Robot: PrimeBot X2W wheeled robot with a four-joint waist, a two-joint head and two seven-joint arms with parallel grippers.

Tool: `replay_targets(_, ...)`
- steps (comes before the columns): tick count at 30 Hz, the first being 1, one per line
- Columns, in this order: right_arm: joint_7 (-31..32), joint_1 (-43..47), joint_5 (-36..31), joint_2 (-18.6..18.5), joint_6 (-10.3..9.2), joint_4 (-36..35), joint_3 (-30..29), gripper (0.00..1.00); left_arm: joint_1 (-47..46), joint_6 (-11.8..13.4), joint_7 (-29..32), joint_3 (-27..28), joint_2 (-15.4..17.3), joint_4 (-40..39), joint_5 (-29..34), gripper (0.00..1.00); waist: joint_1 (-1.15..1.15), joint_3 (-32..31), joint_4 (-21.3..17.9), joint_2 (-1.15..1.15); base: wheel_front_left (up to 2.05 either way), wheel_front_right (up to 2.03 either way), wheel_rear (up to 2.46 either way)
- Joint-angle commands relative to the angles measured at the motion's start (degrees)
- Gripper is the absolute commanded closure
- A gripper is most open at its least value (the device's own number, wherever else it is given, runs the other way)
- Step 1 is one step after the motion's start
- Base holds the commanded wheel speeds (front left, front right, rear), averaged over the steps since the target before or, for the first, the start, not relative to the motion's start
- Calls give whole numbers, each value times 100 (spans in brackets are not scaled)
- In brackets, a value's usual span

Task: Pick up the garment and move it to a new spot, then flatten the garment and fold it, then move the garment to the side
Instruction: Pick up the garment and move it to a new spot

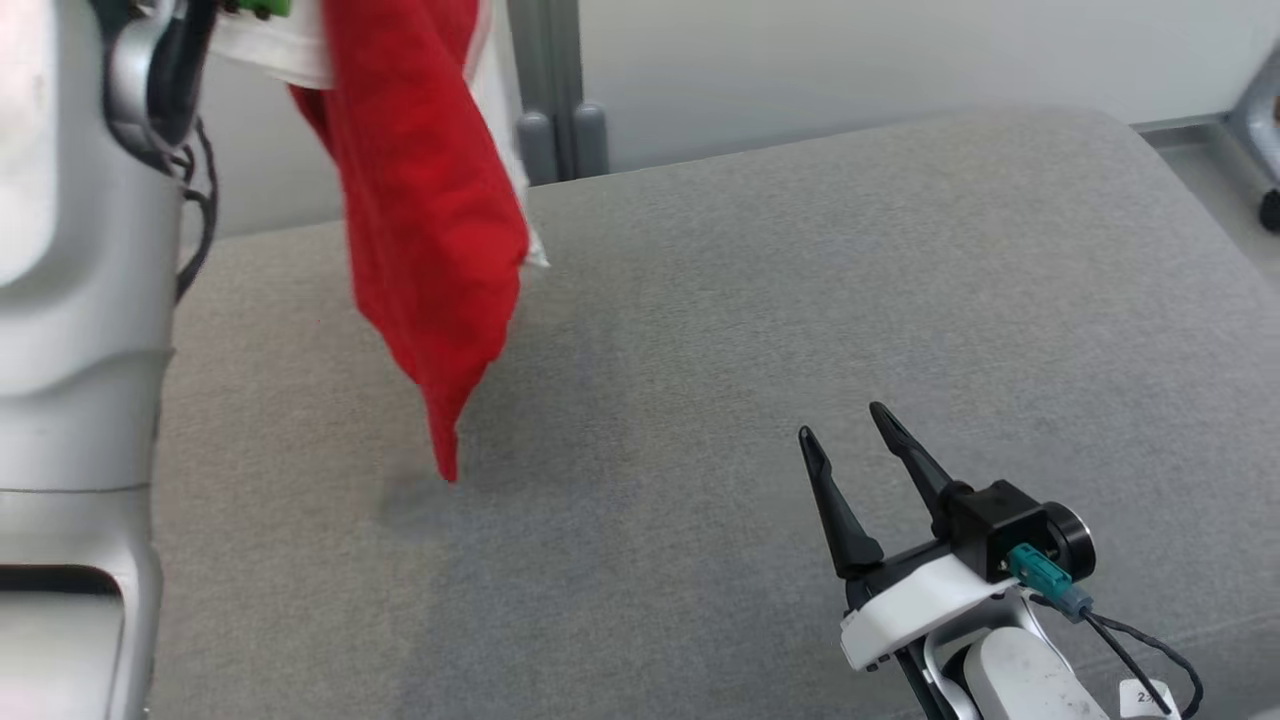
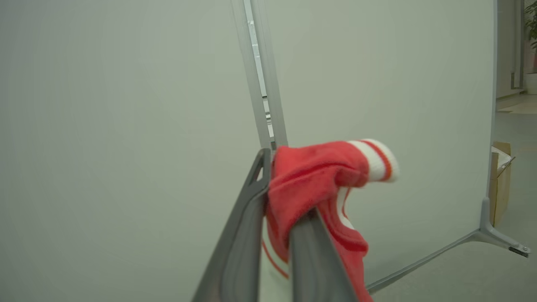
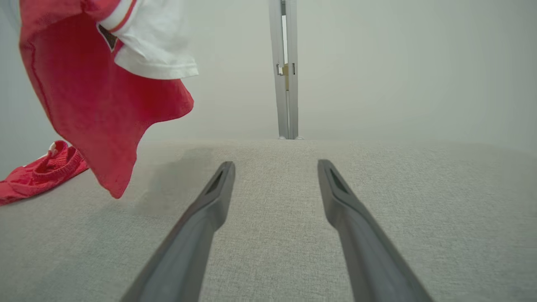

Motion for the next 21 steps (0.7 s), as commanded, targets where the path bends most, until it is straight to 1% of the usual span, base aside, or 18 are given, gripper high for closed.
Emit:
replay_targets(1,-21,-87,18,-13,-4,7,-33,0,104,31,26,-103,-126,56,77,100,0,150,-602,0,0,0,0)
replay_targets(6,-43,-156,77,-9,-4,-8,-31,0,490,-27,119,-649,-554,458,178,100,0,376,-867,0,0,0,0)
replay_targets(8,-48,-207,84,-9,-4,-8,-18,0,731,-42,77,-753,-755,680,58,100,0,446,-930,0,0,0,0)
replay_targets(12,-53,-251,130,-9,-4,25,33,0,1275,-28,-110,-976,-990,1199,-79,100,0,532,-996,0,0,0,0)
replay_targets(15,-54,-290,170,-9,-4,55,57,0,1693,-38,-252,-1173,-1091,1544,-204,100,0,551,-993,0,0,0,0)
replay_targets(16,-55,-295,183,-9,-4,58,56,0,1832,-50,-312,-1294,-1111,1648,-225,88,0,560,-977,0,0,0,0)
replay_targets(17,-56,-307,199,-9,-4,58,63,0,1956,-59,-396,-1334,-1123,1716,-323,0,0,554,-969,0,0,0,0)
replay_targets(21,-58,-249,183,-9,-4,31,-16,0,2478,-110,-664,-1764,-1140,1664,-760,0,0,506,-831,0,0,0,0)
